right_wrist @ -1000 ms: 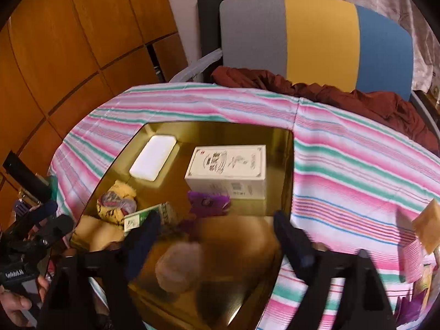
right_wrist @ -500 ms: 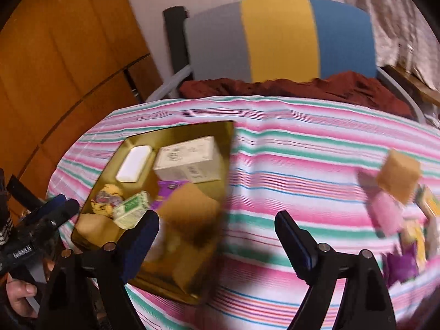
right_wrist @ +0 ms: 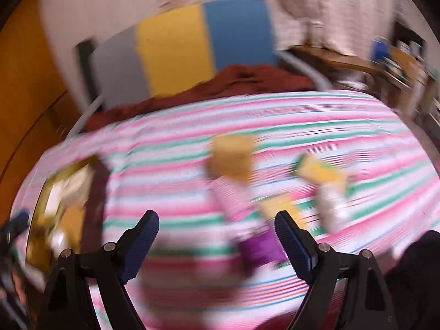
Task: Organize objects
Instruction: 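Grasp the yellow sponge with the left tool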
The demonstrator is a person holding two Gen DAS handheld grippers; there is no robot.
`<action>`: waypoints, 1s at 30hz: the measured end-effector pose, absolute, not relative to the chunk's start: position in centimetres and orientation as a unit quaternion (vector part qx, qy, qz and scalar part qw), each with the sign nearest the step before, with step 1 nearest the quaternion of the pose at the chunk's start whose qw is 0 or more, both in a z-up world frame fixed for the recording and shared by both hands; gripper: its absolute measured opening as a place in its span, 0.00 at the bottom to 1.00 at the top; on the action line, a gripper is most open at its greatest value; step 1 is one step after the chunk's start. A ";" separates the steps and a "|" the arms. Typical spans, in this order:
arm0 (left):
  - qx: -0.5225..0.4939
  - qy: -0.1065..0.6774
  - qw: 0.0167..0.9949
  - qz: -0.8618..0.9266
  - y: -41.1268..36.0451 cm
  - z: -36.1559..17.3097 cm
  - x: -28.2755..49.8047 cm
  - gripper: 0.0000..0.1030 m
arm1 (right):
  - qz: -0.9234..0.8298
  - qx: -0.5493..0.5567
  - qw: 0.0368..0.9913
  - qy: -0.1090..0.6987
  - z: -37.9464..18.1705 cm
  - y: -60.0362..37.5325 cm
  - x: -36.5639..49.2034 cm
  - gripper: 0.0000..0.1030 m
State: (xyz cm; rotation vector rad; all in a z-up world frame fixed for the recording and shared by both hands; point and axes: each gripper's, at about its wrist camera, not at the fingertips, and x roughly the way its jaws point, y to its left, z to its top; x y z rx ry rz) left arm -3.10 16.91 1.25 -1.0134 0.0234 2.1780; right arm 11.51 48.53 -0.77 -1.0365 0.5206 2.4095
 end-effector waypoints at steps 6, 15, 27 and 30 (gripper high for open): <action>-0.417 0.031 0.388 0.821 23.8 0.6 -3.3 1.00 | 0.858 -0.324 0.315 0.243 -1.7 55.2 12.9 0.85; -0.439 0.087 0.415 0.792 34.0 -1.5 -5.0 1.00 | 0.815 -0.280 0.313 0.399 -4.8 59.4 15.9 0.85; -0.453 0.121 0.434 0.769 44.8 -4.2 -5.6 1.00 | 0.813 -0.269 0.289 0.427 -4.9 59.9 16.3 0.85; -0.451 0.131 0.426 0.773 46.3 -4.7 -5.9 1.00 | 0.812 -0.270 0.286 0.431 -5.1 59.9 16.2 0.85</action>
